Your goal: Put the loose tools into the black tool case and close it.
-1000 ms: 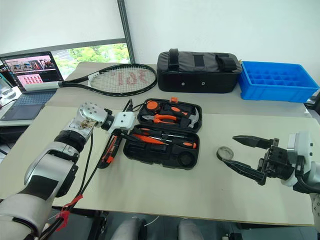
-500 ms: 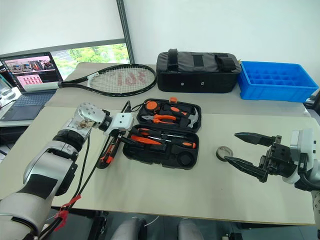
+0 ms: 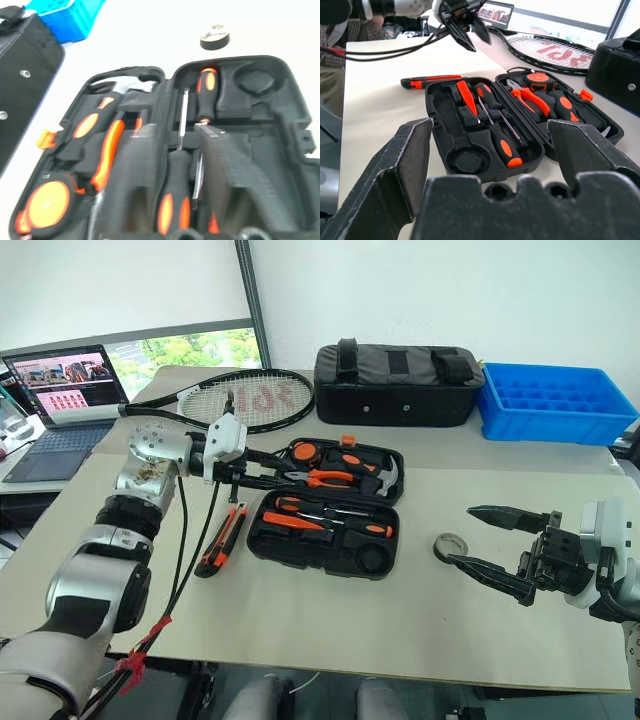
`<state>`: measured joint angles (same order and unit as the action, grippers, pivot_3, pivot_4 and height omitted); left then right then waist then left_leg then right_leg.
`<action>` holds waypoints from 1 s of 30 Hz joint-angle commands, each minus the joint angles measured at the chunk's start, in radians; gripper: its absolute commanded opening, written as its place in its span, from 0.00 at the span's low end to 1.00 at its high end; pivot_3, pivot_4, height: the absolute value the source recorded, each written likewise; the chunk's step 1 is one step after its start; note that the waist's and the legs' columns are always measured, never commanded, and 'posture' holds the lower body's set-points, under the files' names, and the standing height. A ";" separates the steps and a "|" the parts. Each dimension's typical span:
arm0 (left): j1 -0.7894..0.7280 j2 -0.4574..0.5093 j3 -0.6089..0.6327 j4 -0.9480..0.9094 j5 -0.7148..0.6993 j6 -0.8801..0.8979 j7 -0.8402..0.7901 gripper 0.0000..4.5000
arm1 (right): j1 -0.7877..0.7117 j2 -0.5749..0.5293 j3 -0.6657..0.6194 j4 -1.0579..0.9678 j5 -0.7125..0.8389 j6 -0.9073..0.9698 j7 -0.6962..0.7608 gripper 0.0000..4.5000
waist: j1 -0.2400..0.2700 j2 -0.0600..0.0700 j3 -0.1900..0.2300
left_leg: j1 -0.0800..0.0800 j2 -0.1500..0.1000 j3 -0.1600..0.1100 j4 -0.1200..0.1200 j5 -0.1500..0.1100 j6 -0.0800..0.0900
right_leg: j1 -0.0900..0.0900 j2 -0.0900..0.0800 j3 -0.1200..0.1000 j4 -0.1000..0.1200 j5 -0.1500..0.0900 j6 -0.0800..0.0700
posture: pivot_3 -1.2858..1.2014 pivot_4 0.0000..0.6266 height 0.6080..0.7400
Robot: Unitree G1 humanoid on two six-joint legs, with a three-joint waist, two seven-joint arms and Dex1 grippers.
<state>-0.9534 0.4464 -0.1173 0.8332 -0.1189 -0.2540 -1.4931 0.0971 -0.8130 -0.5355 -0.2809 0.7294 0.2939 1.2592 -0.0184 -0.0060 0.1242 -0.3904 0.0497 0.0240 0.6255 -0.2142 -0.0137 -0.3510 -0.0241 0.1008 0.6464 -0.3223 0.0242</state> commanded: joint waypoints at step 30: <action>0.101 -0.035 0.016 -0.063 -0.037 0.103 0.103 0.01 | -0.026 -0.003 0.040 0.033 -0.044 -0.061 0.000 0.94 | 0.003 0.001 -0.001 | -0.001 0.000 -0.001 0.001 0.002 0.002 | -0.001 0.001 0.001 0.001 0.001 0.002 | 0.52 0.24 0.76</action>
<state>-0.8400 0.3960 -0.1273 0.7959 -0.1393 -0.1637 -1.4179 0.0853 -0.8128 -0.4869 -0.2404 0.6807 0.2584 1.2561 -0.0151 -0.0049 0.1232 -0.3918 0.0491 0.0227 0.6269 -0.2124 -0.0119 -0.3514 -0.0235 0.1014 0.6469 -0.3217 0.0259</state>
